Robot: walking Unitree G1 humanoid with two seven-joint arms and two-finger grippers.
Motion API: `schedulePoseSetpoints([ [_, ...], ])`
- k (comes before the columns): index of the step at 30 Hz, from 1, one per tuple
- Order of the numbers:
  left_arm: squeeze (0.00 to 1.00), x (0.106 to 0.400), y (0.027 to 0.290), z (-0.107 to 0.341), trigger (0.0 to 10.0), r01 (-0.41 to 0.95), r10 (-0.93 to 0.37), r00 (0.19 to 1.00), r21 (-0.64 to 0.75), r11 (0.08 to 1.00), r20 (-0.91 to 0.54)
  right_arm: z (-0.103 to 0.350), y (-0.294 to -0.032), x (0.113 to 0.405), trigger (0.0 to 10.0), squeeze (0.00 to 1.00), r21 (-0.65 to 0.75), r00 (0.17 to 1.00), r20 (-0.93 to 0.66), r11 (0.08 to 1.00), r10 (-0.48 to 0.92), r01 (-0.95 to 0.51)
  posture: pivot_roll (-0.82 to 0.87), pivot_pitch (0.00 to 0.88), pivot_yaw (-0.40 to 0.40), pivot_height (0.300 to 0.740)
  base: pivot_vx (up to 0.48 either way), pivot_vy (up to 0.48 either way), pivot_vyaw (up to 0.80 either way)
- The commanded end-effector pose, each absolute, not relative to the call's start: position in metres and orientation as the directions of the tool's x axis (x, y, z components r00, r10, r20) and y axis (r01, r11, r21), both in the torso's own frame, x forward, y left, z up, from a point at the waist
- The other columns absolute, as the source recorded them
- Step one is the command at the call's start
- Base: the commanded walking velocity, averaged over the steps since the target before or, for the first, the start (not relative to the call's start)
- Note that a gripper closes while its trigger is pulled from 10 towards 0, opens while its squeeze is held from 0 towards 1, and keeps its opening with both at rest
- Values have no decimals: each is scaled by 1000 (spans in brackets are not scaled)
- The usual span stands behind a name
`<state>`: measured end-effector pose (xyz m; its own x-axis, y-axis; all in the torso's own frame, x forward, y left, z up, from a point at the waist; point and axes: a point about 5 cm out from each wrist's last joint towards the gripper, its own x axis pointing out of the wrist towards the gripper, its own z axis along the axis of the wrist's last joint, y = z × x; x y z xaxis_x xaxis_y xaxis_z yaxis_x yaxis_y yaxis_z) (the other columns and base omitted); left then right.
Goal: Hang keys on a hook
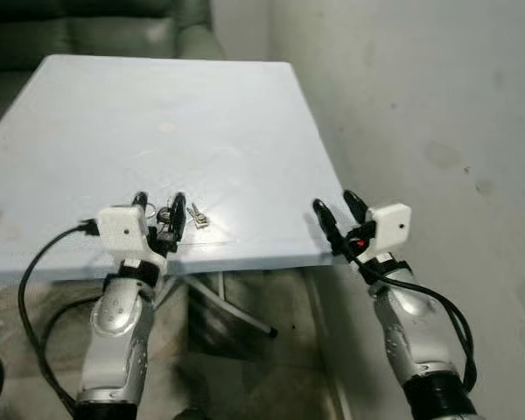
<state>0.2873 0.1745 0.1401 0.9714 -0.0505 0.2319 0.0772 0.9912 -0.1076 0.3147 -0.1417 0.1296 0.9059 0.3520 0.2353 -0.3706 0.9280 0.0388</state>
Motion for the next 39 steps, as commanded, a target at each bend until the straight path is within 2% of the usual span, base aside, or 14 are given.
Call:
schedulePoseSetpoints([
  [1,0,285,181,142,10000,59,-31,972,-115,992,233,133,-142,316,10000,0,48,905,245,928,348,-370,-86,89,-82,740,0,0,0],
  [12,0,283,194,143,10000,10,24,976,-153,988,217,133,-143,316,10000,0,50,908,243,930,343,-364,-78,97,-78,740,0,23,0],
  [39,0,285,191,144,10000,9,25,977,-159,987,212,134,-139,316,10000,0,54,900,241,921,364,-387,-71,100,-90,740,0,379,0],
])
